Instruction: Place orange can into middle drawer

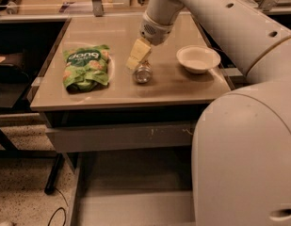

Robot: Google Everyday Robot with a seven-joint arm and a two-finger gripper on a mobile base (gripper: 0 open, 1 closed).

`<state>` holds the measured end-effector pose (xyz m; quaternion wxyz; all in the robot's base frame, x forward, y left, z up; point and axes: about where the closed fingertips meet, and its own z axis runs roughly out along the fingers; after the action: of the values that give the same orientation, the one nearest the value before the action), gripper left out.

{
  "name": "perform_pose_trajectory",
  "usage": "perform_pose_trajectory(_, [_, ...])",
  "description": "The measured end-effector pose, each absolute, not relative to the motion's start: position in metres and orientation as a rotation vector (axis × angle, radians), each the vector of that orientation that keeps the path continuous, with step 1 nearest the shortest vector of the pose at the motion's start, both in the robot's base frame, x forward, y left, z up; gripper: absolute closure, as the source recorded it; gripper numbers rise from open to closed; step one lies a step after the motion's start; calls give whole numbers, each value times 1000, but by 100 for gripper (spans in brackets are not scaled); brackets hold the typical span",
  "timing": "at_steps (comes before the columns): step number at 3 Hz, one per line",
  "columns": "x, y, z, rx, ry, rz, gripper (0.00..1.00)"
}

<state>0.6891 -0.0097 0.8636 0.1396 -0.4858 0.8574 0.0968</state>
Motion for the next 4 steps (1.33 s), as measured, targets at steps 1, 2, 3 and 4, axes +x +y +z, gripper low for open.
perform_pose_trajectory(1, [692,-16,856,-1371,2517,257,0])
perform_pose_trajectory(2, [696,-17,846,-1357,2559,250,0])
perform_pose_trajectory(3, [698,-10,841,-1359,2581,263,0])
perform_pose_trajectory(4, [698,1,844,-1370,2585,284,0])
